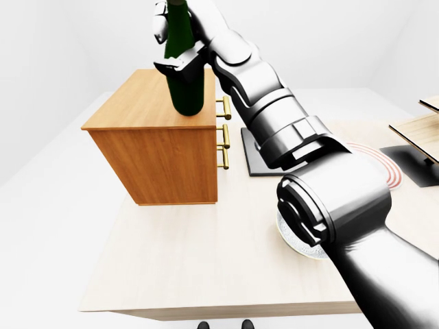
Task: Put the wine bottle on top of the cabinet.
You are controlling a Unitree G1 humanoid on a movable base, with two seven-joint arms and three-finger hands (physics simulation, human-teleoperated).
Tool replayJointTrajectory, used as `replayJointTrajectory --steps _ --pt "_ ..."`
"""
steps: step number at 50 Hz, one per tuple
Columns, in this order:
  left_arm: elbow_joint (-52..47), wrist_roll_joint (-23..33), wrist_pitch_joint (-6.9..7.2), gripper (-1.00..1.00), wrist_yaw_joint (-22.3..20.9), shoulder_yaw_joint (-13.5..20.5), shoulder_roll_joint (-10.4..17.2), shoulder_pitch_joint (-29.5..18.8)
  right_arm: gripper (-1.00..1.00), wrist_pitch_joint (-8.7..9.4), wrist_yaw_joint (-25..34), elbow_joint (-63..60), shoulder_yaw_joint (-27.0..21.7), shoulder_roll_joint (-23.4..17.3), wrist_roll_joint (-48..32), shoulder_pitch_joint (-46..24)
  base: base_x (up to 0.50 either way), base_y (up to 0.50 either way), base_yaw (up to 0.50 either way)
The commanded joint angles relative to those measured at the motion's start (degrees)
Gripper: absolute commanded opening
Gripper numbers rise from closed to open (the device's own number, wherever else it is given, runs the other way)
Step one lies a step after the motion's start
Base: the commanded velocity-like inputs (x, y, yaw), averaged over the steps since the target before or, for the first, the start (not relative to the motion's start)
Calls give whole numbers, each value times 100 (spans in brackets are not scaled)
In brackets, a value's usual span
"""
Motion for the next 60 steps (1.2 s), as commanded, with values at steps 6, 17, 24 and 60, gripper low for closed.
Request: replayJointTrajectory --steps 6,17,24,60 --pt "-5 -8 0 100 -7 27 -12 15 -95 0 -113 59 25 -10 -191 137 0 0 0" --pt "-9 -48 0 100 -6 72 -10 33 -82 0 -71 75 57 1 -287 211 0 0 0" --pt "-6 -46 0 100 -11 68 -8 38 100 0 -117 78 37 -5 -334 224 0 0 0" --pt "7 -28 0 100 -15 48 7 18 100 0 -358 43 -77 -178 -165 -1 0 0 0"
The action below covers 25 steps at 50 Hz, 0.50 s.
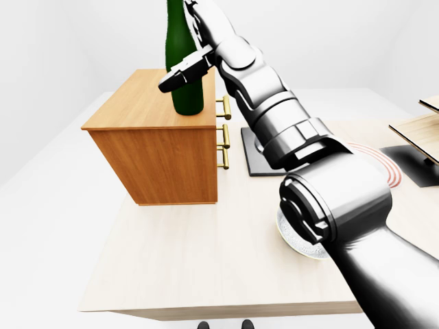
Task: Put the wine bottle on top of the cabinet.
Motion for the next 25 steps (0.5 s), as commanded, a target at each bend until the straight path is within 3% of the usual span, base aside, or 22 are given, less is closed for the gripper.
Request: replayJointTrajectory --steps 1,25 --pt "-3 -8 0 100 7 2 2 -3 100 0 -195 -17 -59 -109 104 -132 0 0 0" --pt "6 -9 0 100 33 -19 20 -20 100 0 -1144 -28 -255 -421 586 -369 0 0 0"
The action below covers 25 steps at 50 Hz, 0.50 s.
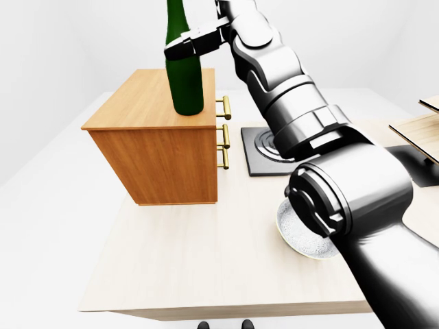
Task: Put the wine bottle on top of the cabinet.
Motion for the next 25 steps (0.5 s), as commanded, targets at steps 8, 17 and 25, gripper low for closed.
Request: replayJointTrajectory --steps 8,17,25 --pt "-14 8 0 100 12 -16 -1 -1 100 0 -931 -36 -126 -276 352 -214 0 0 0" --pt "-21 -12 0 100 10 4 -1 -3 100 0 -1296 -88 -100 -419 422 -424 0 0 0" --pt "-42 -37 0 100 28 18 13 -1 100 0 -1403 -157 -89 -549 477 -695 0 0 0"
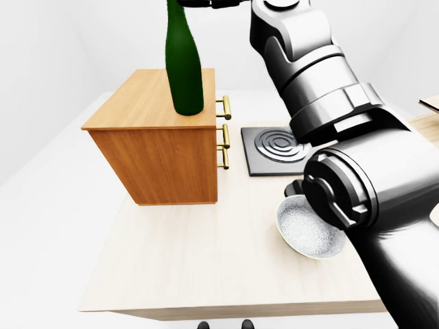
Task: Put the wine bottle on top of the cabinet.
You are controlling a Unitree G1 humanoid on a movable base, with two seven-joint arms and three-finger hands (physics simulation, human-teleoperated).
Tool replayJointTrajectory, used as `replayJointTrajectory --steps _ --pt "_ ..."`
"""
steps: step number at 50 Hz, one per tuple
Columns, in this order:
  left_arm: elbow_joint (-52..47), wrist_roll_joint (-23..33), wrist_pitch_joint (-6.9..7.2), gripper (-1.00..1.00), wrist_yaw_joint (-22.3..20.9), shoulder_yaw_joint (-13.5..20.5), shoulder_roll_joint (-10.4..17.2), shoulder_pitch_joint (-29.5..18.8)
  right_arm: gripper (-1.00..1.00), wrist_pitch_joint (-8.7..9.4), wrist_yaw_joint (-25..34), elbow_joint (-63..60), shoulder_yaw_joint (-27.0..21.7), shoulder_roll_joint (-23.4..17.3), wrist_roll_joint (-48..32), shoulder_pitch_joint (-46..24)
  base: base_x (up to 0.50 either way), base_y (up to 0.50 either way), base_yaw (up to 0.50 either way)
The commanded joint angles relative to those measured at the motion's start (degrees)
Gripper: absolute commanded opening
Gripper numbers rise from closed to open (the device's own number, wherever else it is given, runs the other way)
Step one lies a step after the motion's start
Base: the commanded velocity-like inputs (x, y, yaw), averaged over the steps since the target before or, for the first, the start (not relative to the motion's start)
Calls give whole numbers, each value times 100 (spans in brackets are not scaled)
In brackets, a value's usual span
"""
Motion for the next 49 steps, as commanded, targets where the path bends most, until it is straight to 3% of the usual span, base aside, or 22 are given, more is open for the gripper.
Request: replayJointTrajectory --steps 1,31,49 --pt "-15 -42 0 100 20 31 19 -2 100 0 -284 -85 16 -192 93 -332 0 0 0" --pt "-32 -114 0 100 72 43 48 19 100 0 -1138 -456 -46 -757 401 -892 0 0 0" --pt "-72 -76 0 100 92 -25 42 -16 100 0 -1170 -797 2 -942 608 -1326 0 0 0"
